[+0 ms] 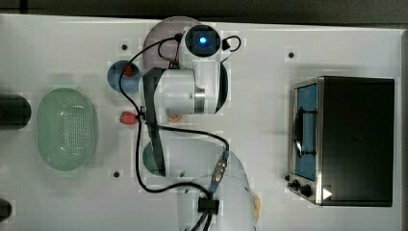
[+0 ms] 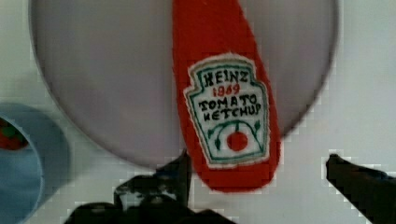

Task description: Pick ketchup from plate and place it on table.

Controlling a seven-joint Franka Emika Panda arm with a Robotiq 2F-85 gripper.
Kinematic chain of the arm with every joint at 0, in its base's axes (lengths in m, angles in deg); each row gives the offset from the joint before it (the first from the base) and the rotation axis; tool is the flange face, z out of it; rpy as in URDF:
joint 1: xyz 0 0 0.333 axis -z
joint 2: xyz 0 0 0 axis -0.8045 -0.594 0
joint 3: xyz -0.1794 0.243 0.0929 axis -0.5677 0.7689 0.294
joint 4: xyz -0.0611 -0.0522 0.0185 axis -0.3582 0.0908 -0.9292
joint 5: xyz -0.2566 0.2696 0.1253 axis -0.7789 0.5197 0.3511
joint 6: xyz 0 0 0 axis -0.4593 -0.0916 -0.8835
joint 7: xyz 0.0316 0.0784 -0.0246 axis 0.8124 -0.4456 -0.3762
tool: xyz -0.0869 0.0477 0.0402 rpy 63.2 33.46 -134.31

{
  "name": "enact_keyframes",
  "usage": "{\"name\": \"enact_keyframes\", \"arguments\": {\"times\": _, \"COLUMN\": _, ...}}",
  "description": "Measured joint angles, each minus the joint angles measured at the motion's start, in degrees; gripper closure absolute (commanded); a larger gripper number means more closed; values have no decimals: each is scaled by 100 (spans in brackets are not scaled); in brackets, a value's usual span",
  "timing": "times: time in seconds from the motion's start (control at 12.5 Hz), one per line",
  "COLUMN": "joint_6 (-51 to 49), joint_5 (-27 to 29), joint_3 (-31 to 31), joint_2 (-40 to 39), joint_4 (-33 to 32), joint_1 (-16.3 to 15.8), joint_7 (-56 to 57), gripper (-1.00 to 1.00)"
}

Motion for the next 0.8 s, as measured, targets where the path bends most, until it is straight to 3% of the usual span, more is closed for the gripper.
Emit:
{"name": "enact_keyframes", "arguments": {"times": 0.4, "joint_6": -73, "joint_5": -147, "joint_3": -23, "joint_2": -725, "joint_4": 677, "joint_1": -88, "joint_7": 534, "gripper": -100}}
{"name": "enact_keyframes", "arguments": {"times": 0.8, "joint_6": 495, "joint_5": -496, "joint_3": 15, "joint_2": -1432, "joint_4": 1242, "joint_1": -156, "joint_7": 632, "gripper": -100}}
